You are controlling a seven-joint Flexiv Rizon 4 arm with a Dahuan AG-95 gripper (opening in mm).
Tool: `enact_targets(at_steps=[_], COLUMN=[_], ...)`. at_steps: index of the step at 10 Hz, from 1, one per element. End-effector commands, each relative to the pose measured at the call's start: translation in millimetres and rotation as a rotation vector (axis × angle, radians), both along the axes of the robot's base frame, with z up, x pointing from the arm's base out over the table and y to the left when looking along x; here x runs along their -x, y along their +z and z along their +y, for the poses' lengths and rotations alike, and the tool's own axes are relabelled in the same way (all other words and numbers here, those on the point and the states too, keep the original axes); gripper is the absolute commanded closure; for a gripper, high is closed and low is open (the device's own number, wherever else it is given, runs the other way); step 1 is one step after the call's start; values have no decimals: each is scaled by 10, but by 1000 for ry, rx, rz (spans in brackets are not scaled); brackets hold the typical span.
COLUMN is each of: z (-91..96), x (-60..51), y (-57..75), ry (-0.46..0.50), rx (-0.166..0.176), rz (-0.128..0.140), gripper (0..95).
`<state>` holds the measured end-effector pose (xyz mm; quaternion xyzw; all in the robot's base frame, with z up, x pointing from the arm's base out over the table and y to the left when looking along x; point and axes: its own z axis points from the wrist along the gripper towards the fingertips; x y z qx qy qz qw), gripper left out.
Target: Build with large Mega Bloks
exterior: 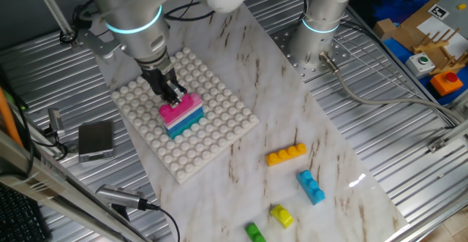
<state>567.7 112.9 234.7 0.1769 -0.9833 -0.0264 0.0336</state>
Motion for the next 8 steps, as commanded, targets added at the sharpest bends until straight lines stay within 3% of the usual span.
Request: enact_targets(at_steps=[1, 3, 4, 5, 6, 8], z=[-18, -57, -181, -336, -697, -1085], x=[34, 34, 7, -34, -158, -342], y=[6, 18, 33, 45, 74, 46], ry=[-44, -12, 14, 42, 82, 125], rx=[-2, 14, 10, 4, -10, -3], rz=[-27, -31, -31, -32, -34, -36], gripper=[950, 950, 950, 950, 950, 950])
